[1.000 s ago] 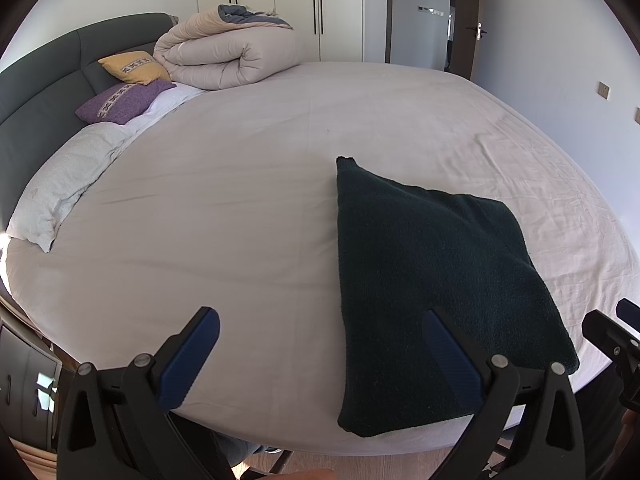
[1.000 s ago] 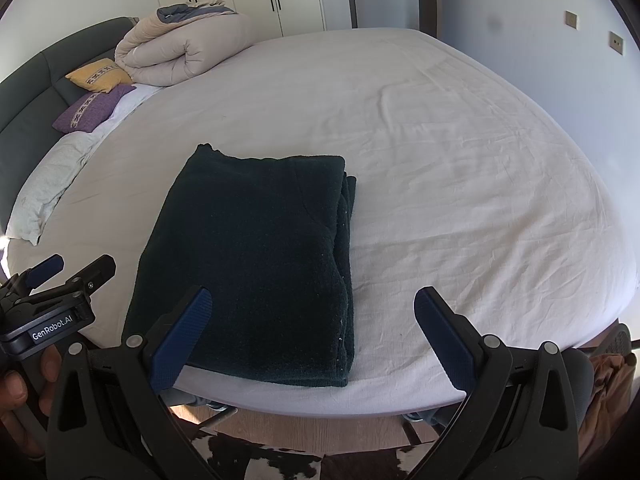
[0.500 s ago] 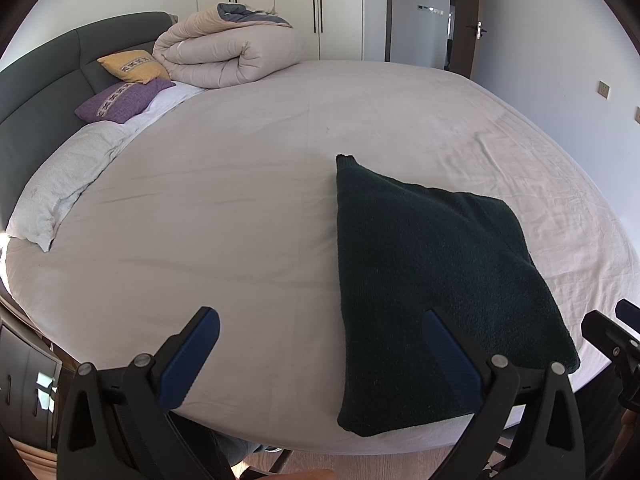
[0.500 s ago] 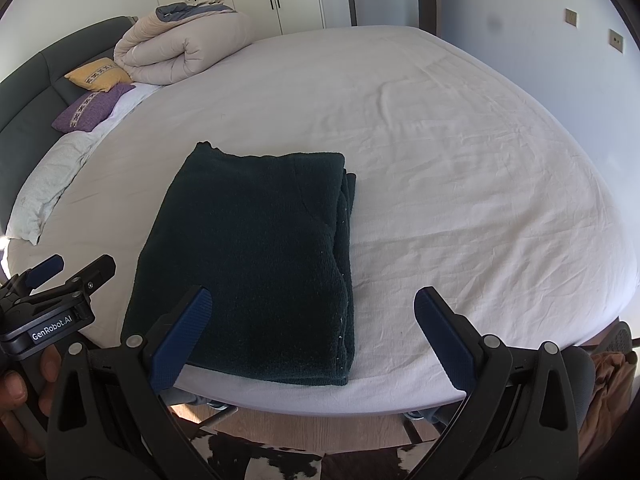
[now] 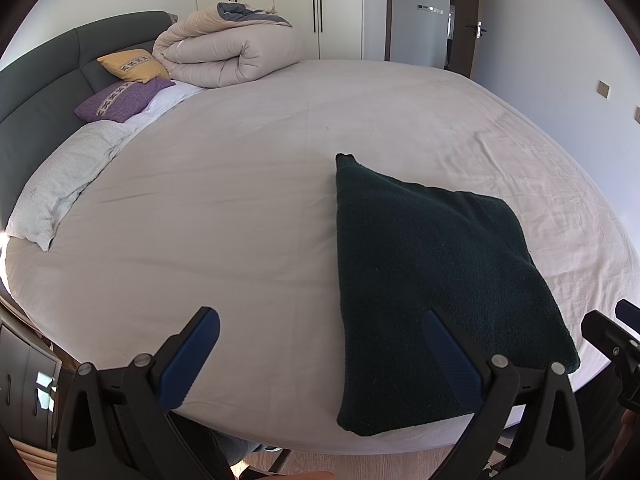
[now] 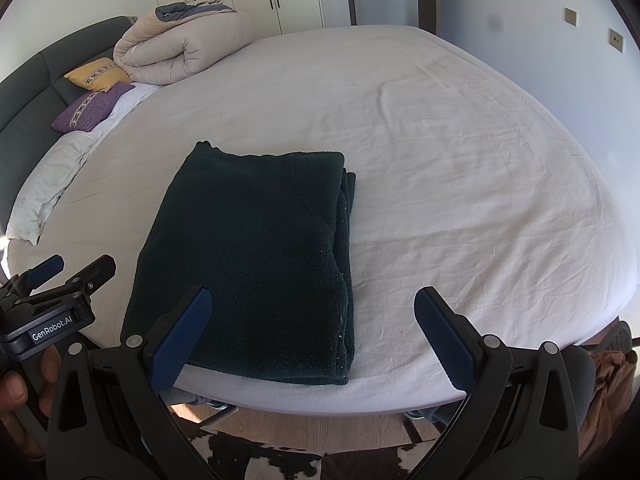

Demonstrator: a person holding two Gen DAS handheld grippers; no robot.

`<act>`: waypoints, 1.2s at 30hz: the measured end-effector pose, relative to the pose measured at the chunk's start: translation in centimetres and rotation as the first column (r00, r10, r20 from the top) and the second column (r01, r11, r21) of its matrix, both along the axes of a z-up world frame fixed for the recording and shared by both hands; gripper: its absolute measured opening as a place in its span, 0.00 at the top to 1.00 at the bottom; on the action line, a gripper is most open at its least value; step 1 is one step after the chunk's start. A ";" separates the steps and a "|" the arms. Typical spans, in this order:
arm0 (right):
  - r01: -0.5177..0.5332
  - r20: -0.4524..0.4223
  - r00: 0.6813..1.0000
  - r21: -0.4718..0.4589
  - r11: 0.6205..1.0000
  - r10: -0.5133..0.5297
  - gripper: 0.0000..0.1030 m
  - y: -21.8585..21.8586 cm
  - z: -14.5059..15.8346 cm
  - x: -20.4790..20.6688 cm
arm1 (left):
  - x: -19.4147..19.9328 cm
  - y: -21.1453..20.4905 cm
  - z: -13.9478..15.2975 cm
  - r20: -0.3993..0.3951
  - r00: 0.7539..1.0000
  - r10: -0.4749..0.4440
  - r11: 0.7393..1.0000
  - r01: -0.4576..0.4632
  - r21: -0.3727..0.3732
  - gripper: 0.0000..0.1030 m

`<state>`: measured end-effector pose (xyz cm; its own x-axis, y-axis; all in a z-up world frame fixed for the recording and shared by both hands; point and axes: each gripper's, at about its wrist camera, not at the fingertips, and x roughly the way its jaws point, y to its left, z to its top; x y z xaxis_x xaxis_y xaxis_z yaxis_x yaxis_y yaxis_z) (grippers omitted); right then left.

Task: Fold small clothes

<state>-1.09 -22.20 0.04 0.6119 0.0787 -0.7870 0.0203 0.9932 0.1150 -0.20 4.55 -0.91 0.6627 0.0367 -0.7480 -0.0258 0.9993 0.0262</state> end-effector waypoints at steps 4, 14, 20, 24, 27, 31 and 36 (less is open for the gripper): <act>0.000 -0.001 1.000 0.000 1.000 0.000 0.00 0.0 0.0 0.0 | 0.0 0.0 -0.1 0.000 1.000 0.000 1.000 0.000 0.000 0.00; 0.000 -0.005 1.000 0.000 1.000 0.000 0.00 -0.1 -0.2 0.0 | -0.1 0.0 -0.2 -0.002 1.000 -0.001 1.000 0.001 -0.002 0.00; 0.001 -0.008 1.000 0.001 1.000 -0.001 0.00 0.0 -0.3 0.0 | -0.1 0.0 -0.2 -0.003 1.000 -0.002 1.000 0.002 -0.003 0.00; 0.002 -0.009 1.000 0.002 1.000 -0.002 0.00 0.1 -0.3 -0.1 | 0.0 0.0 -0.3 -0.003 1.000 -0.002 1.000 0.002 -0.002 0.00; 0.002 -0.010 1.000 0.002 1.000 -0.002 0.00 0.1 -0.4 -0.1 | 0.0 0.0 -0.3 -0.003 1.000 -0.002 1.000 0.002 -0.003 0.00; 0.003 -0.012 1.000 0.003 1.000 -0.003 0.00 0.2 -0.5 -0.2 | 0.0 0.0 -0.3 -0.004 1.000 -0.001 1.000 0.001 -0.003 0.00; 0.002 -0.015 1.000 0.004 1.000 -0.002 0.00 0.2 -0.6 -0.1 | 0.0 -0.1 -0.6 -0.007 1.000 -0.004 1.000 0.004 -0.006 0.00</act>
